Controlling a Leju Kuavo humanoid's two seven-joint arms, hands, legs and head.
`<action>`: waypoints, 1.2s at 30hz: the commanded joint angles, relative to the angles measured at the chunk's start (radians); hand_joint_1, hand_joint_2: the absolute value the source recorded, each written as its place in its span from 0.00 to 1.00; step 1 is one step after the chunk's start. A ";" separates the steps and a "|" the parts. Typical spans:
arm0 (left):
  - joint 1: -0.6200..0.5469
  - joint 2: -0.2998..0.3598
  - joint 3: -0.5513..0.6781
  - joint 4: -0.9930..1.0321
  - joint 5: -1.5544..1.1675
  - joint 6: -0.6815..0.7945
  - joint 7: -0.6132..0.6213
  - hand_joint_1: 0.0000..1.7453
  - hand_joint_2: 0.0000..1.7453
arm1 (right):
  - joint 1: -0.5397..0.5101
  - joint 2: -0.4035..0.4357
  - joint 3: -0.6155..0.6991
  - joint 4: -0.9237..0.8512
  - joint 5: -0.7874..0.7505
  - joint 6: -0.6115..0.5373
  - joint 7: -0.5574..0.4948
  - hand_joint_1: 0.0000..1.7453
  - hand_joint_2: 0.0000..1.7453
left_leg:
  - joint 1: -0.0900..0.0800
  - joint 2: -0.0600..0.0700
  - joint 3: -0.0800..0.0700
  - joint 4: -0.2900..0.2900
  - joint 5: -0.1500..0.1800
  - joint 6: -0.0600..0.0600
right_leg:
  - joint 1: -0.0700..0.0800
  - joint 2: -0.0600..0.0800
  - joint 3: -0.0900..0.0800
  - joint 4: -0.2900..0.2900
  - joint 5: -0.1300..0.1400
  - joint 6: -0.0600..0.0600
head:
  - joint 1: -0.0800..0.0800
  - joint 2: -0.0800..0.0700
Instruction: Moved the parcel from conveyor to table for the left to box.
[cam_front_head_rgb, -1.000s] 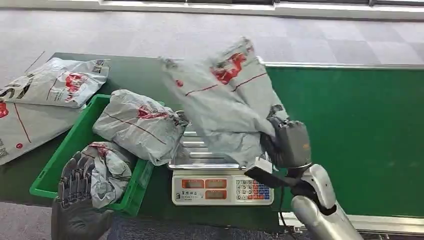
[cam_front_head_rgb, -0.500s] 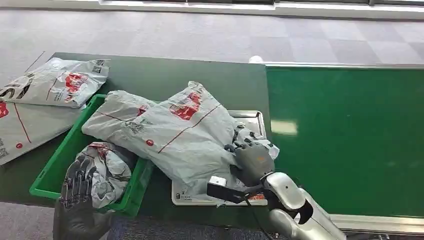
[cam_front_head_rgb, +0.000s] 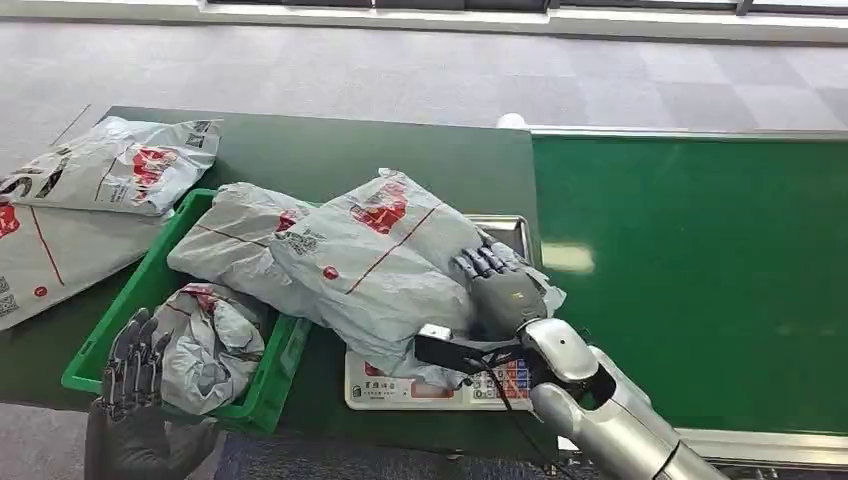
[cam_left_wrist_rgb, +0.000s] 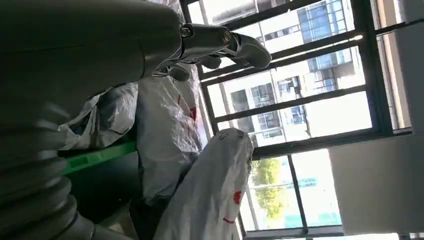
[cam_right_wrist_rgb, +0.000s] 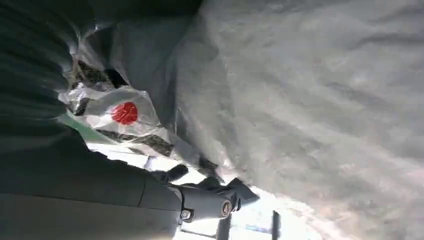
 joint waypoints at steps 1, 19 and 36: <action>-0.099 0.032 -0.038 0.037 -0.078 0.017 0.012 0.00 1.00 | 0.036 -0.003 -0.107 -0.065 -0.251 -0.190 -0.208 0.00 0.00 | 0.000 -0.002 -0.003 0.000 0.001 0.000 | 0.000 -0.003 -0.002 0.000 0.001 -0.001 | 0.000 0.000; -0.393 0.164 -0.312 0.020 -0.541 0.310 0.303 0.00 1.00 | 0.372 0.203 -0.470 -0.502 -0.841 -0.642 -0.694 0.00 1.00 | 0.000 -0.006 -0.007 0.000 0.004 -0.001 | 0.001 -0.006 -0.005 0.000 0.002 -0.002 | 0.000 0.000; -0.495 0.187 -0.421 0.057 -0.683 0.287 0.473 0.00 1.00 | 0.453 0.195 -0.442 -0.532 -0.944 -0.809 -0.799 0.00 1.00 | 0.000 0.001 -0.004 -0.002 0.003 -0.001 | 0.000 0.001 -0.004 -0.001 0.003 -0.002 | 0.000 0.000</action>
